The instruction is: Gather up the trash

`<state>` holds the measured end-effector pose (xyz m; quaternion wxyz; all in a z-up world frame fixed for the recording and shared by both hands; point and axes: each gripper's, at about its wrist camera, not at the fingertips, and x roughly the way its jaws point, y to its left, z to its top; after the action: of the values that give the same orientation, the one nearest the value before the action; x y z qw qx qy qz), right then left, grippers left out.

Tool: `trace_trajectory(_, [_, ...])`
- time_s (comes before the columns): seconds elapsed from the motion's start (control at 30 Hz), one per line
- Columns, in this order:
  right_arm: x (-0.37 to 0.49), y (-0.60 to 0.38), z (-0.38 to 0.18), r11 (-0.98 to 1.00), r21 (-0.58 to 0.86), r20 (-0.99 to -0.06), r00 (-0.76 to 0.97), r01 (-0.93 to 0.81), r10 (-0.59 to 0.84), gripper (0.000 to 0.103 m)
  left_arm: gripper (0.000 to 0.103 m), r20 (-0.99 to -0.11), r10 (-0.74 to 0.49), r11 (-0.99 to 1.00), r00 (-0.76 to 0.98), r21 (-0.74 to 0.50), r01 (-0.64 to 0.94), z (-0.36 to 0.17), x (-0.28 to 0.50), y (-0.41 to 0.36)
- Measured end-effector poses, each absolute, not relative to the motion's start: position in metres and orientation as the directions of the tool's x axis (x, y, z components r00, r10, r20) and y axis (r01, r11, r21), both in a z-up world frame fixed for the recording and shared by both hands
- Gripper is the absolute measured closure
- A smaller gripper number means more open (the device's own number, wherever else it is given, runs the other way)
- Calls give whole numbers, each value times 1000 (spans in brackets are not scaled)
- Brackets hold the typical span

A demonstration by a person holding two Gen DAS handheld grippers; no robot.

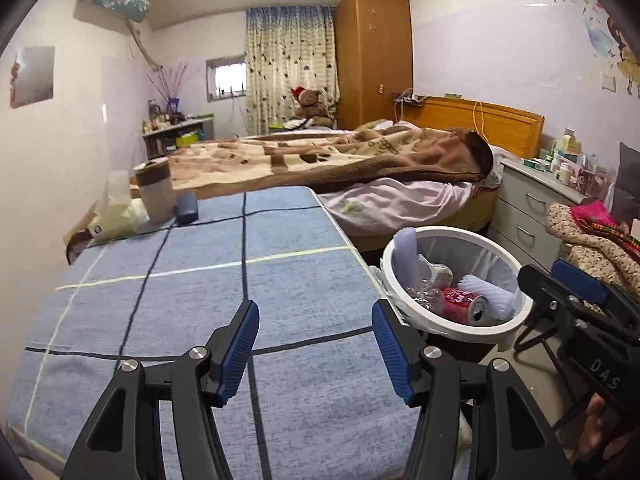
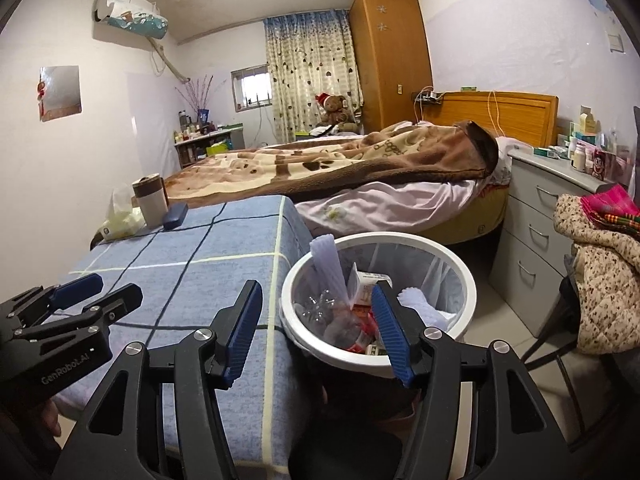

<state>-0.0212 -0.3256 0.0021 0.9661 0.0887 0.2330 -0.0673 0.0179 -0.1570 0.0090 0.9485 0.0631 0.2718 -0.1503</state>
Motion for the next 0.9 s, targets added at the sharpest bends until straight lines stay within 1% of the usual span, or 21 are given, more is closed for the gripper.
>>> trace_trajectory(0.3, [-27, -322, 0, 972, 158, -451, 888, 172, -84, 44, 44, -500, -231, 956, 835, 42, 290, 13, 7, -149])
trace_trajectory(0.9, [-30, -313, 6, 975, 159, -443, 894, 154, -69, 44, 44, -500, -233, 958, 834, 31, 286, 15, 7, -144])
